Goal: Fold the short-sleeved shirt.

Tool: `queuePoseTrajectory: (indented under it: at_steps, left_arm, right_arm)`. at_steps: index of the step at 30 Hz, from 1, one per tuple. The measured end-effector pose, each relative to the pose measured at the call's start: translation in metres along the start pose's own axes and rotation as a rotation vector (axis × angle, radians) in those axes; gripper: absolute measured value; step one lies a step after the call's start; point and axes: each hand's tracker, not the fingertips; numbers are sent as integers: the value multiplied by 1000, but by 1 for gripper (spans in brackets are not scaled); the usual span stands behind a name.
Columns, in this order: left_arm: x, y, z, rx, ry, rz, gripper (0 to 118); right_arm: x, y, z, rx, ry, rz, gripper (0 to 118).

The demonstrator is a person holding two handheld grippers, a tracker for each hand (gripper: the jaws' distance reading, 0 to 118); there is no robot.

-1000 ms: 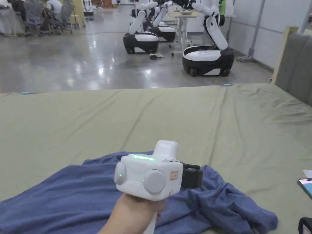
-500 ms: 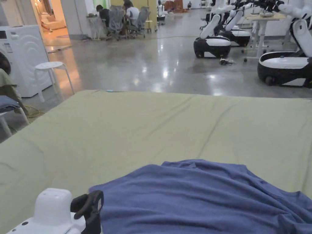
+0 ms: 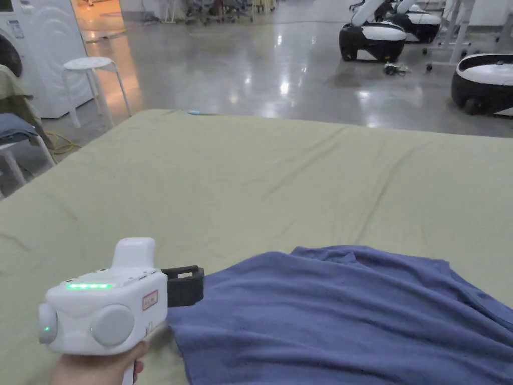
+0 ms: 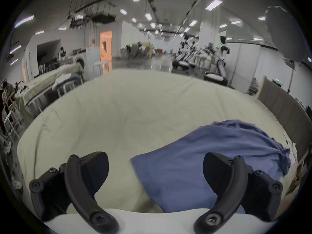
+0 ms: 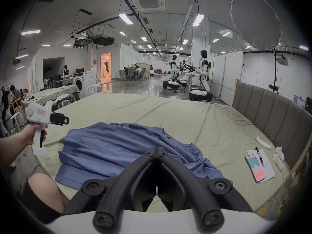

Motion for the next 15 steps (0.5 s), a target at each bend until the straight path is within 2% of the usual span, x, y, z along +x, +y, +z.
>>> queuePoseTrajectory:
  at_steps: [3,5,7,9,10,11,15]
  left_arm:
    - [-4,-7,-40,-111,56,13,110]
    - [2,-12,-54,-177,63,-19,97]
    - [9,-20,-61,-198,36,-81,60]
    - [22,-24,-58,-182,59,-104,48]
    - [24,-23,-52,-161,60,-124,27]
    - [30,-22,-49,-158,-9,-132,0]
    - [46,-26,-29,-116,-108,-168,0]
  right_arm:
    - [1,2,-7,-7,-13,-2,0]
    - [0,1,-11,-18,-27,24,0]
    - [-2,1,-12,-20,-28,45,0]
    - [-2,-1,-11,-24,-17,38,0]
    - [-2,-2,-11,-26,-10,30,0]
    - [-1,-2,-10,-29,-5,18,0]
    - [6,-5,-2,-34,-2,-10,0]
